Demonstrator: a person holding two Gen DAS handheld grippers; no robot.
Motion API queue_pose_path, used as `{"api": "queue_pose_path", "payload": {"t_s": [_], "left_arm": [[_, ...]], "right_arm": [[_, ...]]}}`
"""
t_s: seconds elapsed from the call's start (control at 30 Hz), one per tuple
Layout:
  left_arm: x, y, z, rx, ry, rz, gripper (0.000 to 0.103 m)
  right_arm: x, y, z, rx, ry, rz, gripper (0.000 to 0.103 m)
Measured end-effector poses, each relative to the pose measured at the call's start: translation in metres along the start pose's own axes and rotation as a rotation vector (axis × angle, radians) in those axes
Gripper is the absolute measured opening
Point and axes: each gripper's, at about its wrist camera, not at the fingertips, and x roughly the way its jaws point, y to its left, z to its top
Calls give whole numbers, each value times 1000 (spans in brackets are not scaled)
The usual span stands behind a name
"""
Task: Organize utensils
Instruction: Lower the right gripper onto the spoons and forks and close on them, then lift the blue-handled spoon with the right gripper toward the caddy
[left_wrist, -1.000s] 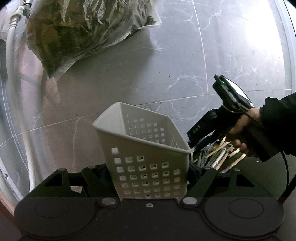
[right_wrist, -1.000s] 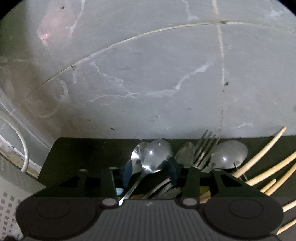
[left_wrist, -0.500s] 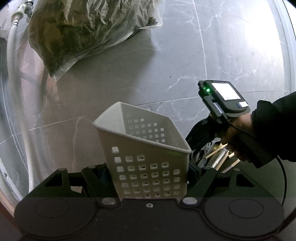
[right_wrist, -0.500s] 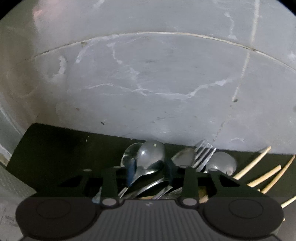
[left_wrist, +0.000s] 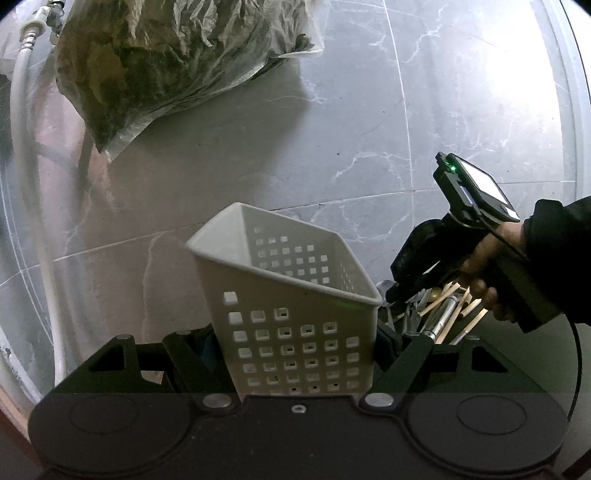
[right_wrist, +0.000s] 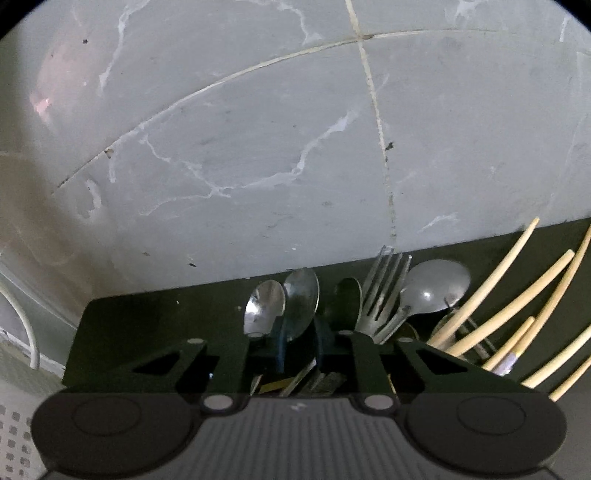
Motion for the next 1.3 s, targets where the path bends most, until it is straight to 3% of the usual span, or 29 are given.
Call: {"api": "queue_pose_path", "payload": {"t_s": [0.2,0.37,0.43,0.53,0.7,1.03,1.1,1.17,1.3], "left_arm": [[0,0,0,3,1,-2,78],[0,-1,-1,2,1,1,78],[1,-1,-1,0,1,4,78],[1,-1,-1,-1,1,6,78],[2,-2,-1,-6,-1,9,78],[2,-4,-1,-13,0,22,78],[2,-5,-1,-14,0,24,78],[2,-5,-1,-16,0,25,78],[2,-5,-1,-17,0,27,78]], "right_arm": [[8,-3,3,19,8,117,15],[16,-2,6,-9,18,156,16],[15,-2,7,-18,13,173,22],[13,2,8,-73,0,158,32],[7,21,8,-201,-43,152,37],[26,44,4,-320,-17,144,39],[27,49,0,-366,-22,131,36],[29,54,-3,-406,-23,103,15],[28,55,-2,-417,-14,133,10]]}}
